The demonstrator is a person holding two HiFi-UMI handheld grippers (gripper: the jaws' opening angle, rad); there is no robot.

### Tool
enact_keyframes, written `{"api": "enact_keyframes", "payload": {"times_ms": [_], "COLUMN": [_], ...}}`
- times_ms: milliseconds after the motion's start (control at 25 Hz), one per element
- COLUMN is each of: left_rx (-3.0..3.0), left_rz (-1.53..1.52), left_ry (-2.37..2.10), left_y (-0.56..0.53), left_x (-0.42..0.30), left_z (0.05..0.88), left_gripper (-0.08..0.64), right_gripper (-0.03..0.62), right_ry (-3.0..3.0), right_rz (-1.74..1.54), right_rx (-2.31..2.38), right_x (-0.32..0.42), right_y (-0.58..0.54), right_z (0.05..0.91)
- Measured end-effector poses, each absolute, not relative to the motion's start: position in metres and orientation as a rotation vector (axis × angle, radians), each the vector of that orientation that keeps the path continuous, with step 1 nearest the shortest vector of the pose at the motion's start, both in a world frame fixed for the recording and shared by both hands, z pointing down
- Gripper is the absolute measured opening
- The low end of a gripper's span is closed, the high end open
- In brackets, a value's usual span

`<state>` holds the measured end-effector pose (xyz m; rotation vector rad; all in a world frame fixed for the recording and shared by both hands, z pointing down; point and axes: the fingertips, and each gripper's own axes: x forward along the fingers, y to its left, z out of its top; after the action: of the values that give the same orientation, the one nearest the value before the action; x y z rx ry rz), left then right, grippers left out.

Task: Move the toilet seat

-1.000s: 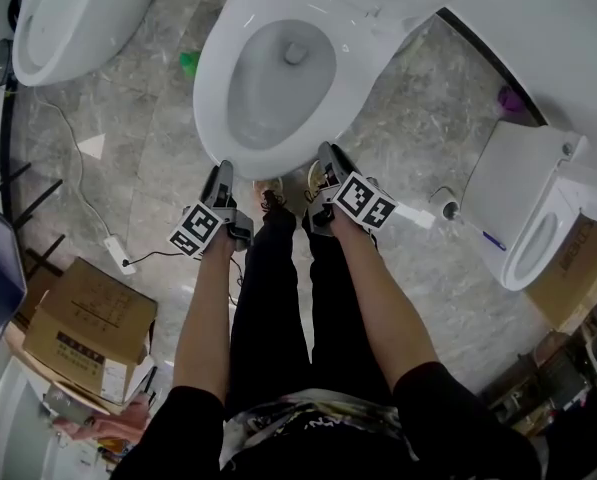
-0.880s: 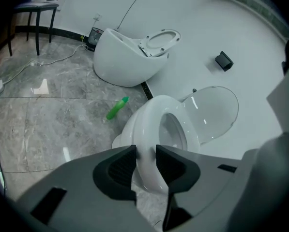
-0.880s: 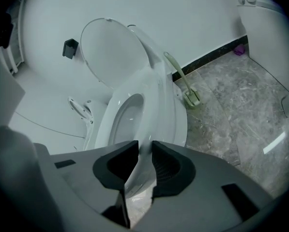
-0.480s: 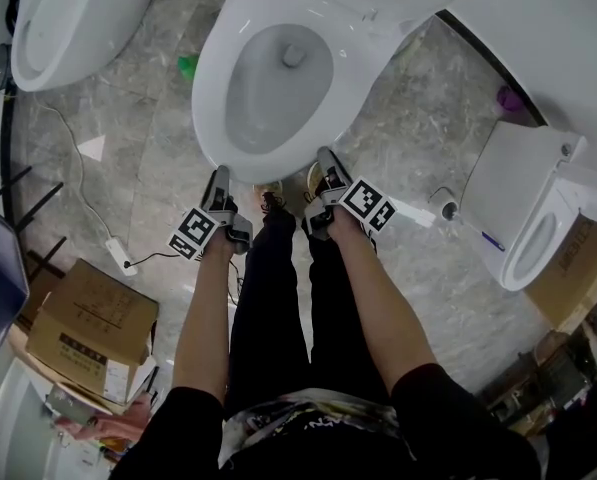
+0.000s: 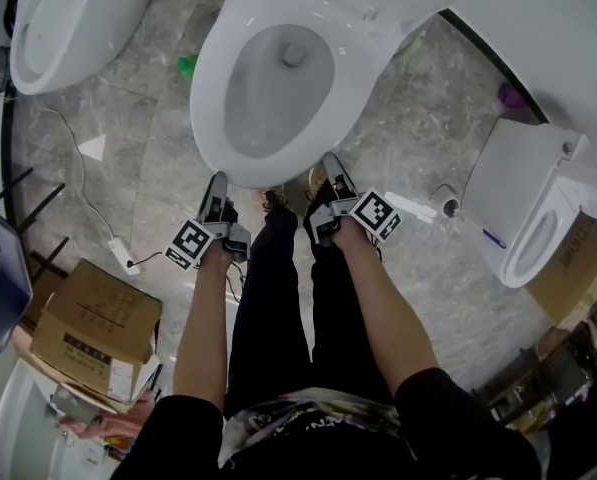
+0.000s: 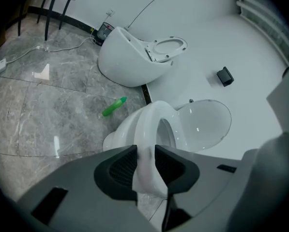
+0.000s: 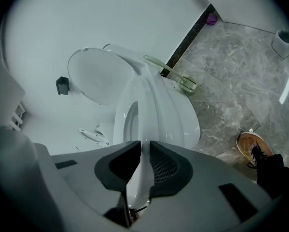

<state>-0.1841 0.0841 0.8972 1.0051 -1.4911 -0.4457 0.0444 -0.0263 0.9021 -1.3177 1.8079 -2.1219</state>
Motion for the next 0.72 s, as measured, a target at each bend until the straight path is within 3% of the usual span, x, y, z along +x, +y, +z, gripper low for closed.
{"api": "enact_keyframes", "payload": {"times_ms": [640,680,720], "left_rx": [1.197,1.198,1.219], "left_rz": [-0.466,-0.454,-0.442], "left_ry": [-1.344,-1.332,-1.313], "left_y": [0.080,0.080,0.078], "left_x": [-0.182,-0.180,-0.178], "left_z": [0.825,0.824,0.822], "left_gripper": [0.117,0.115,0.125], "right_gripper": [0.049,0.003,0.003], "right_ry": [1.712,1.761,1.842], "right_rz": [-2.091,-2.039,-1.979], "right_rx": [-1.201,-1.079,-0.949], "right_x": [0.045,0.033,0.014], "right_y": [-0.040,-0.050,-0.061], "right_z": [0.838,0.818,0.795]}}
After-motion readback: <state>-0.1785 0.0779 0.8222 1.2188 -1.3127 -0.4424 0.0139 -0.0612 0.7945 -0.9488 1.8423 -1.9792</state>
